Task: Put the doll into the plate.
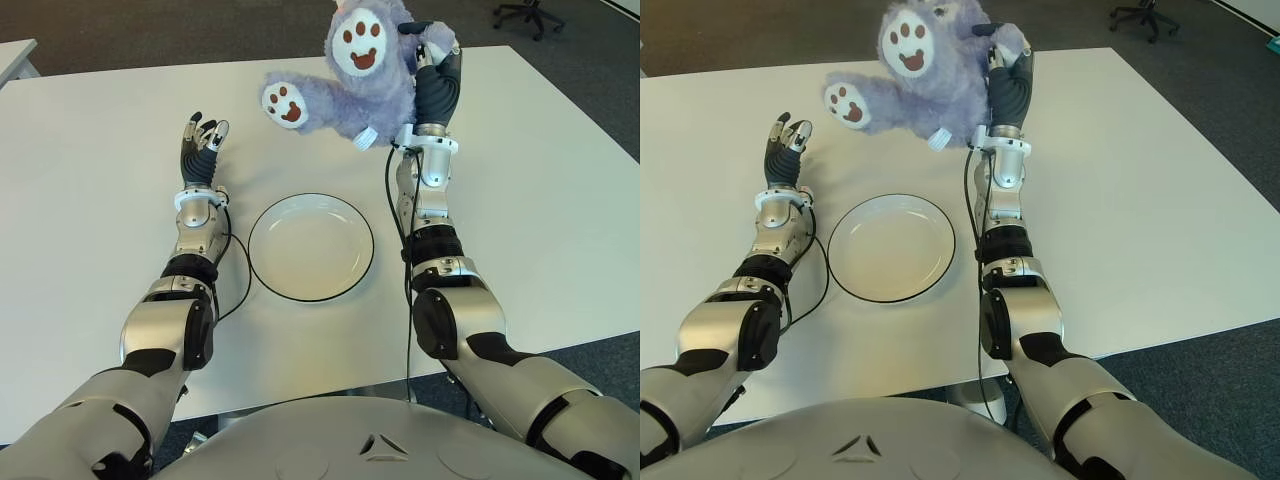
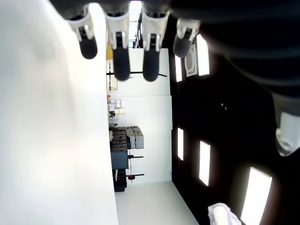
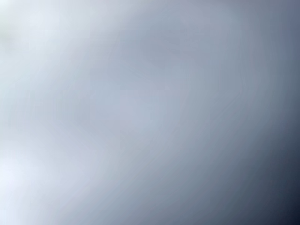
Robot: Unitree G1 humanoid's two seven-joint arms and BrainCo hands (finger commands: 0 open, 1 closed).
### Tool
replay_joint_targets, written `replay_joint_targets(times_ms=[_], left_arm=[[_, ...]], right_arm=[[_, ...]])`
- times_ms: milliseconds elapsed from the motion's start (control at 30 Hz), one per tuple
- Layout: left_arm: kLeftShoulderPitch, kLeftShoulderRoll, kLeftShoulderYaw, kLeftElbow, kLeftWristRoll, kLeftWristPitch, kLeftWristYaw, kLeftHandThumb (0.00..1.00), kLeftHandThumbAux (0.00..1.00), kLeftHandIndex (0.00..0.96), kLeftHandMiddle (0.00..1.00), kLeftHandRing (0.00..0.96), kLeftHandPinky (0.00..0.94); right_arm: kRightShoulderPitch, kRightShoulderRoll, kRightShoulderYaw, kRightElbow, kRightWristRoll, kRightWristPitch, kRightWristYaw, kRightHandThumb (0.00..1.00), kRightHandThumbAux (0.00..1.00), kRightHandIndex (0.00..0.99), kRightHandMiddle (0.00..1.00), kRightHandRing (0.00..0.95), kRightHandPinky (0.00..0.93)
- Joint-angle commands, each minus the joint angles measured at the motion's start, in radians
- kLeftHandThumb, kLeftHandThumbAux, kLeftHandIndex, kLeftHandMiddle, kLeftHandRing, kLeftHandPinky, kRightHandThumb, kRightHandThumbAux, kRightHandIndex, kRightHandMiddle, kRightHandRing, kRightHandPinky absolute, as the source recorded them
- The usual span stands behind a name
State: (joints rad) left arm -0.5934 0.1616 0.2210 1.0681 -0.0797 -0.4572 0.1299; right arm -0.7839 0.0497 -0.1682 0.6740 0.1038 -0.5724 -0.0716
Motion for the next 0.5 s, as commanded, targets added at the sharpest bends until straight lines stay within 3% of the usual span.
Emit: replay_joint_targets(times_ms=[33,267,500], left_arm=[[0.097,-0.039,0.005,0.087,-0.006,0.068,-0.004,0.000,0.444,0.084,0.193,0.172,0.104],[0.092,-0.038,0.008,0.091,-0.012,0.066,-0.009,0.000,0.450,0.076,0.195,0.182,0.118],[0.088,-0.035,0.003,0.097,-0.008,0.065,-0.006,0.000,0.452,0.063,0.184,0.170,0.136]], right_arm=[[0.025,0.009,0.011,-0.040,0.001,0.001,0.004,1.000,0.663,0.426,0.418,0.502,0.566],[0.055,0.012,0.021,-0.083,0.008,0.001,0.023,1.000,0.662,0.431,0.417,0.502,0.563],[0.092,0.016,0.041,-0.121,-0.045,-0.020,-0.008,1.000,0.667,0.401,0.410,0.495,0.559]])
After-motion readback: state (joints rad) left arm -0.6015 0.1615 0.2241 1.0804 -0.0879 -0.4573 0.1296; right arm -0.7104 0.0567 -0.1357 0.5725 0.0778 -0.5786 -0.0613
